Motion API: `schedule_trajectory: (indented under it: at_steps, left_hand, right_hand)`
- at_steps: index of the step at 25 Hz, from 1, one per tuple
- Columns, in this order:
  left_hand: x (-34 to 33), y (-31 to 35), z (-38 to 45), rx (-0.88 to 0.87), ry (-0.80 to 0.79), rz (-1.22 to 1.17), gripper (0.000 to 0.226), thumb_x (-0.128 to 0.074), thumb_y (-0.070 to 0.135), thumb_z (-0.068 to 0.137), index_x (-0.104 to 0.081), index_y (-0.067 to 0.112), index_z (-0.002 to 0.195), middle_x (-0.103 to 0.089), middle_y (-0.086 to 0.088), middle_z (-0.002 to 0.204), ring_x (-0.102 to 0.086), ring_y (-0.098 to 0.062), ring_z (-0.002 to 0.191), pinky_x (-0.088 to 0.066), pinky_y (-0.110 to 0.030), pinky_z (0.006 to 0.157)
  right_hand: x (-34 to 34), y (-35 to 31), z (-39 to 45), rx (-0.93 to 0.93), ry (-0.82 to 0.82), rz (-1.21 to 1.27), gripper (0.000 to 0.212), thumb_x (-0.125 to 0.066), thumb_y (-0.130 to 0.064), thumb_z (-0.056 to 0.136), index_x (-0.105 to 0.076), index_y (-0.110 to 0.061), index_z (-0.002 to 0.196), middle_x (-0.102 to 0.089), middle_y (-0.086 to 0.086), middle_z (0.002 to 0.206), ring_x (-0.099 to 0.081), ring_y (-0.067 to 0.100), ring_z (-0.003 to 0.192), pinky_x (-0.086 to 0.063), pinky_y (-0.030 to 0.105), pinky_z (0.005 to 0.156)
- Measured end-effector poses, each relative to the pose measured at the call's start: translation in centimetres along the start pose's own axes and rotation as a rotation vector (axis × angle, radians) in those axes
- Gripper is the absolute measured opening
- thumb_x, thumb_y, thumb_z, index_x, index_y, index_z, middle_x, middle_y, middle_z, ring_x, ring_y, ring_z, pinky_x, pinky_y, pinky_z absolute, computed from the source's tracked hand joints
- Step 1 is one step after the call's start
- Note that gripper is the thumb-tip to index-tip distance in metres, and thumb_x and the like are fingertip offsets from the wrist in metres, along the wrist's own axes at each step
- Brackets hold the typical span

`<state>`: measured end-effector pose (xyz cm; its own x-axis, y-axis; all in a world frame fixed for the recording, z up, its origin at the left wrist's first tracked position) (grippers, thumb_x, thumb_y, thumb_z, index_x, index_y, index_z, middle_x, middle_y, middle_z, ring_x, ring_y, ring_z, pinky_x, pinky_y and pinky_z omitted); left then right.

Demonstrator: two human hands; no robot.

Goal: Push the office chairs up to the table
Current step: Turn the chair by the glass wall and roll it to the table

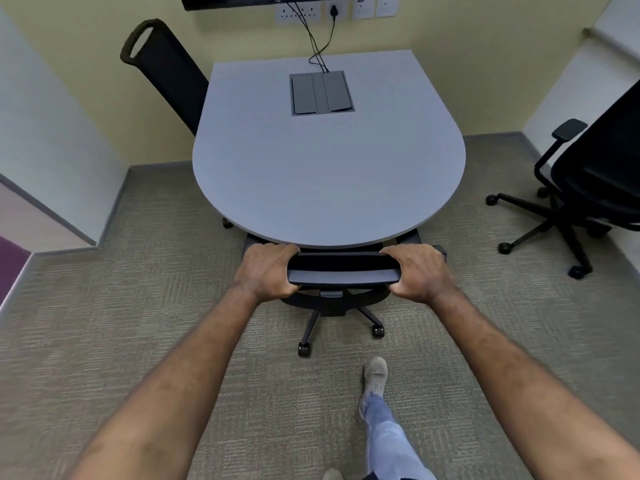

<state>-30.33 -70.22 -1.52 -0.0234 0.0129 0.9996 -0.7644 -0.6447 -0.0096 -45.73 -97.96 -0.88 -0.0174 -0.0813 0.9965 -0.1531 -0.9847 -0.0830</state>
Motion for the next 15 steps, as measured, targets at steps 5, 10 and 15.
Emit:
schedule_trajectory:
  at_steps: [5, 10, 15]
  left_hand:
    - [0.0, 0.2, 0.2, 0.015, 0.009, -0.012, 0.060, -0.074, 0.063, 0.068, -0.066, 0.028, 0.117, -0.073, 0.008, 0.094, -0.069, -0.021, 0.086, -0.052, -0.036, 0.073]
    - [-0.7, -0.1, 0.7, 0.015, 0.026, -0.014, 0.063, -0.074, 0.064, 0.067, -0.066, 0.028, 0.118, -0.073, 0.008, 0.094, -0.070, -0.020, 0.086, -0.053, -0.036, 0.072]
    - [-1.1, -0.5, 1.4, 0.006, 0.057, -0.001, 0.068, -0.066, 0.067, 0.064, -0.067, 0.027, 0.119, -0.074, 0.007, 0.090, -0.070, -0.022, 0.081, -0.052, -0.035, 0.068]
  right_hand:
    - [0.0, 0.3, 0.2, -0.017, 0.005, -0.001, 0.060, -0.072, -0.048, 0.065, -0.068, -0.035, 0.124, -0.075, -0.012, 0.103, -0.072, 0.019, 0.096, -0.059, 0.040, 0.086]
    - [-0.4, 0.8, 0.8, -0.008, 0.018, -0.011, 0.060, -0.070, -0.048, 0.064, -0.068, -0.035, 0.123, -0.076, -0.011, 0.101, -0.072, 0.019, 0.092, -0.060, 0.039, 0.081]
    - [-0.7, 1.3, 1.4, 0.015, 0.035, -0.016, 0.059, -0.070, -0.050, 0.063, -0.069, -0.035, 0.120, -0.075, -0.012, 0.097, -0.071, 0.019, 0.088, -0.056, 0.037, 0.079]
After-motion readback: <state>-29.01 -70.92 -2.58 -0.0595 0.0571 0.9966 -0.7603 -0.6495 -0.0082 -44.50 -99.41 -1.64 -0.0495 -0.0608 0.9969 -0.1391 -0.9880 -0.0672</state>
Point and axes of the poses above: each hand's wrist, its own z-axis towards the middle knuckle, its own x-axis out of the back of the hand, y = z × x, the point moved 2 cm from there along z, towards the middle knuckle
